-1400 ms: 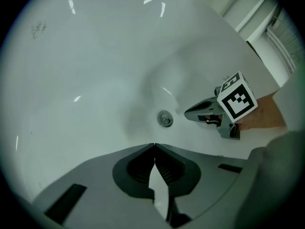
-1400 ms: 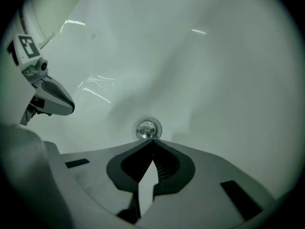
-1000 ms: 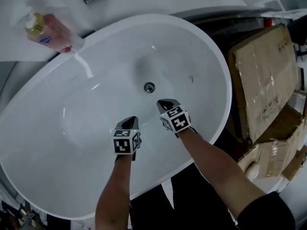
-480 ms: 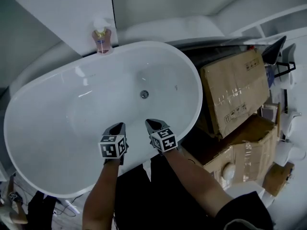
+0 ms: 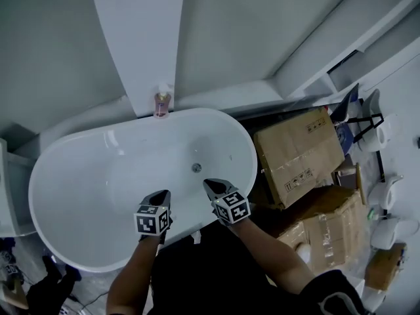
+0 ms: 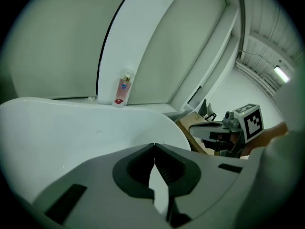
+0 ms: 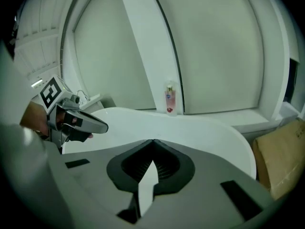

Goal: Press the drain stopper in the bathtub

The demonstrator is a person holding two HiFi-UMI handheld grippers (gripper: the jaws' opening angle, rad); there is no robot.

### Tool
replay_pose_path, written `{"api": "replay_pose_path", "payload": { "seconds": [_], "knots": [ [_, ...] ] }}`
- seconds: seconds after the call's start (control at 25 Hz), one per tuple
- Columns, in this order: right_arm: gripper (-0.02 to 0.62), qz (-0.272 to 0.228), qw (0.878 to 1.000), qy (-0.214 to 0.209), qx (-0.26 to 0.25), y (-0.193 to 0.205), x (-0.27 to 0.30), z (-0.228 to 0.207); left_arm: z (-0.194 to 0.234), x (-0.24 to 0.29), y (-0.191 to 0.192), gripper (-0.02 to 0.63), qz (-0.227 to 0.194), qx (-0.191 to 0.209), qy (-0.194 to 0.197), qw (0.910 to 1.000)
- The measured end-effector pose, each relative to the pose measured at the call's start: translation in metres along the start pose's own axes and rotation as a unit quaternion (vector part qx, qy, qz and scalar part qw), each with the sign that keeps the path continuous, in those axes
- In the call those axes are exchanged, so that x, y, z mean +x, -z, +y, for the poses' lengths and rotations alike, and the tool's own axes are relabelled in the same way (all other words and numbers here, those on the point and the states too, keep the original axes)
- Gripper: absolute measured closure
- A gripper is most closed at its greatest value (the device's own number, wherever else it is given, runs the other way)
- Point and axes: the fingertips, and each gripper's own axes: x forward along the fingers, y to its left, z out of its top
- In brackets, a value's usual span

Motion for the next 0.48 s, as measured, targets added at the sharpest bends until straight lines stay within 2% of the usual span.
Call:
{"api": "replay_pose_path", "payload": {
  "seconds": [0.16,0.32,0.48],
  "knots": [
    [0.581,-0.022,0.999,-0.004,-0.028,-0.031,-0.036,0.025,-0.005,-0.031,-0.019,0.594,-0.032,0.003,0.001,0.9995],
    [0.581,-0.052,0.998,-0.006,-0.016,-0.046,-0.072,0.054,-0.018,-0.065,-0.034,0.594,-0.068,0.005,0.009,0.9977],
    [0.581,-0.085,0.996,-0.013,-0.008,-0.063,-0.097,0.079,-0.024,-0.099,-0.057,0.594,-0.105,0.029,0.009,0.9941]
  ]
}}
